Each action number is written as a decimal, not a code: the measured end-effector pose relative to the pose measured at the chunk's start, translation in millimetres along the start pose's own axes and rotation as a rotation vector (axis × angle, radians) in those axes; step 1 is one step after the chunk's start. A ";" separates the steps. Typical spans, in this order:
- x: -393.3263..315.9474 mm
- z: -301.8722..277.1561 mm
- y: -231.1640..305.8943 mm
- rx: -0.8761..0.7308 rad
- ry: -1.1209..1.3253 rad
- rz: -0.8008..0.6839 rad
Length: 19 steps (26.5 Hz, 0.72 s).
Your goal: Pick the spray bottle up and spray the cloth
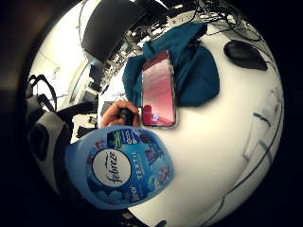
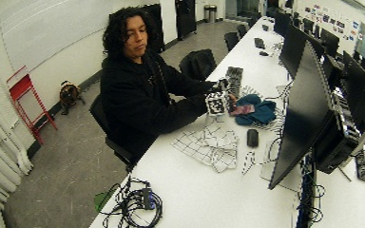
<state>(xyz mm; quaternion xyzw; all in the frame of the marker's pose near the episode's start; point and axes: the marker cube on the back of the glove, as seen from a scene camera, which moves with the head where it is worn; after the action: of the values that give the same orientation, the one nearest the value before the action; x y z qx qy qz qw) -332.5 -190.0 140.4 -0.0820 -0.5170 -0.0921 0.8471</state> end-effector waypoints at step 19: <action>-29.4 -159.2 115.9 -0.379 1.026 0.059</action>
<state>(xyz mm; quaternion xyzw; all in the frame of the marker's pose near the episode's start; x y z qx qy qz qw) -180.7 -112.8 37.2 -0.1923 -0.0094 -0.1881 0.9631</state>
